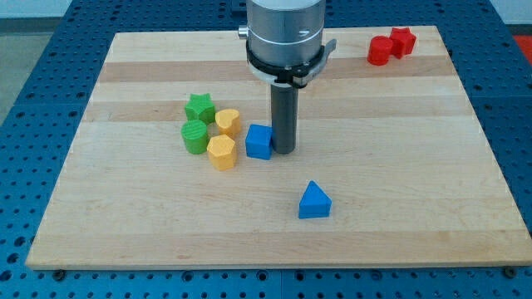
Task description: Push the blue cube to the yellow hexagon
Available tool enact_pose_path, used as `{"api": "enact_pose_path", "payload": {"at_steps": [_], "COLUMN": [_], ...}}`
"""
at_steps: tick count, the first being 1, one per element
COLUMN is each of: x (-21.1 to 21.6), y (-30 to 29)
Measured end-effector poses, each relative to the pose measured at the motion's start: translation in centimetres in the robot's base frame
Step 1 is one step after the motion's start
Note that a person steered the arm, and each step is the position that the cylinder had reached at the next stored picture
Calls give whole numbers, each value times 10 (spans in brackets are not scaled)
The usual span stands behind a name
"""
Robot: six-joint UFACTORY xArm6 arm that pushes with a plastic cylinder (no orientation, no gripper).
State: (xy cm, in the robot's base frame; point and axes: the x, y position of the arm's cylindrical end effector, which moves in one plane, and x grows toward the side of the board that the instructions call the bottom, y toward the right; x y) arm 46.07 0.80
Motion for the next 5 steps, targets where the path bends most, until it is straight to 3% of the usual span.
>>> {"api": "enact_pose_path", "payload": {"at_steps": [5], "x": [2], "y": [6]}}
